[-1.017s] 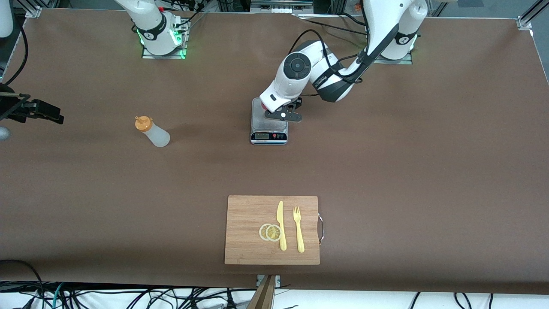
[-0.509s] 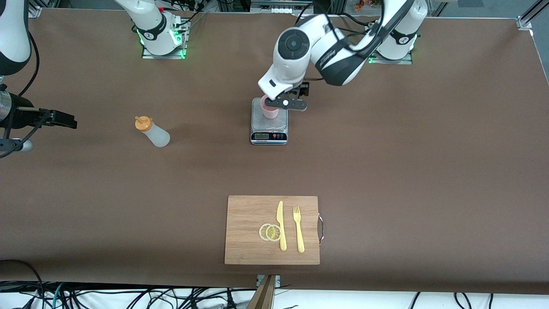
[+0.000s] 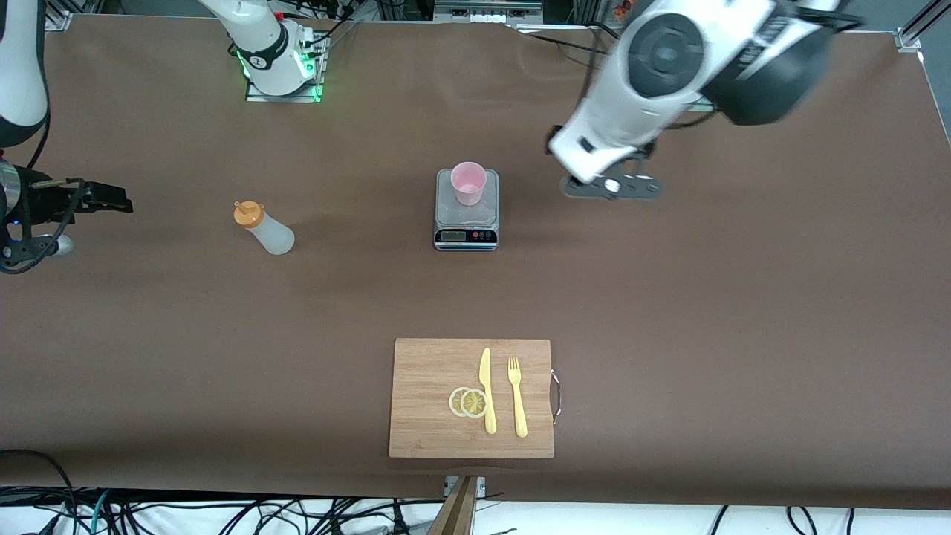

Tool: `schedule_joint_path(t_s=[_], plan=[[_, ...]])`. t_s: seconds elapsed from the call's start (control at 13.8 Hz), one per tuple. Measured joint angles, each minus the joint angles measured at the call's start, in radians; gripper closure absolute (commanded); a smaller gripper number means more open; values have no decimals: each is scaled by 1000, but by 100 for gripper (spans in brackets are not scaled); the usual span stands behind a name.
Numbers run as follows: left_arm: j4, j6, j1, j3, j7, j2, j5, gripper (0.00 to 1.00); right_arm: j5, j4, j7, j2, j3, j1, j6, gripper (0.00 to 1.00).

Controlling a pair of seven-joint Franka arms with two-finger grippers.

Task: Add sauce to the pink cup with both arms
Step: 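Release the cup and raise the left gripper away from the scale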

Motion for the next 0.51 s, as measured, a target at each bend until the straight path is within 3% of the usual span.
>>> schedule_joint_path(t_s=[0.22, 0.36, 0.51], plan=[[19, -31, 61, 44, 165, -50, 0, 0, 76, -4, -272, 56, -3, -83, 1, 0], [-13, -38, 22, 172, 279, -114, 0, 0, 155, -8, -458, 102, -5, -135, 1, 0], [-64, -18, -28, 345, 438, -178, 0, 0, 266, -11, -654, 159, -6, -191, 1, 0]])
